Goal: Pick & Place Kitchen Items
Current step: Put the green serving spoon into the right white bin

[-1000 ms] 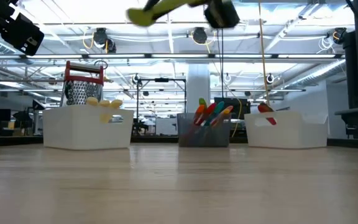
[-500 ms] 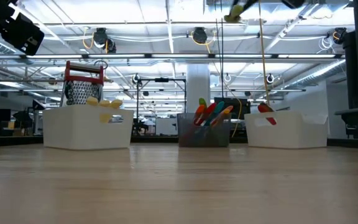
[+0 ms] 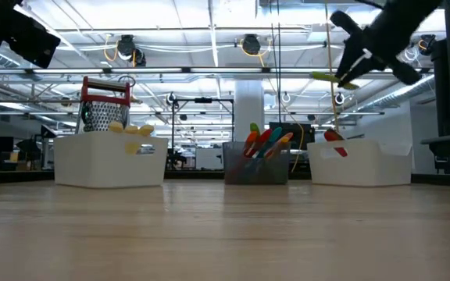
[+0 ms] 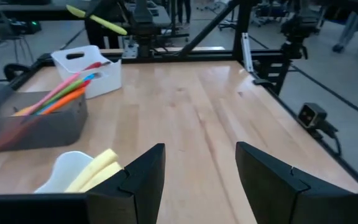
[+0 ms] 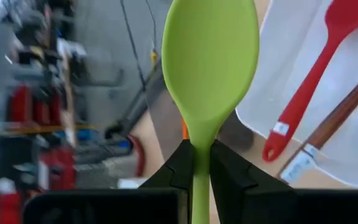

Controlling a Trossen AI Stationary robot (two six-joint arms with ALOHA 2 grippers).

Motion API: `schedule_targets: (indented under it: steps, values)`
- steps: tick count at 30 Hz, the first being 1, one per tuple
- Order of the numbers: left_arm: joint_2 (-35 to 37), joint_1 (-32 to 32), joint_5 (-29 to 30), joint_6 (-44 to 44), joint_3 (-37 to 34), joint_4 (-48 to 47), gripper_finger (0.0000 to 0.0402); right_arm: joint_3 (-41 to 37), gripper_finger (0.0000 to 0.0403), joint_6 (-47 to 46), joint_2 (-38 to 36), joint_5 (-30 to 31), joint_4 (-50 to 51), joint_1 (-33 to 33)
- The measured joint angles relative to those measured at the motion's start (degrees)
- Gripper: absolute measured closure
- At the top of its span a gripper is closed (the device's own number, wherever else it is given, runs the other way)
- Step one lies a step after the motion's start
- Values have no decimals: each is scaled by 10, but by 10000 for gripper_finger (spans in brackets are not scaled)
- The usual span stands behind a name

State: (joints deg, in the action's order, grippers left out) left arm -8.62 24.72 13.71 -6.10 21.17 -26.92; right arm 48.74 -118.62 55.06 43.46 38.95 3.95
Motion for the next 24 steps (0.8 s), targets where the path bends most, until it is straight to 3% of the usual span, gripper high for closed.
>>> schedule_targets:
  steps: [7,16,24]
  values:
    - [0,0,36,8,0,1,201,-125,380,-11,-81,-10,-127,-86]
    - [0,0,49,14,0,2,201,-206,377,-9,-104,-138,-176,-198]
    - [0,0,55,14,0,2,201,-216,351,15,-122,-227,-179,-281]
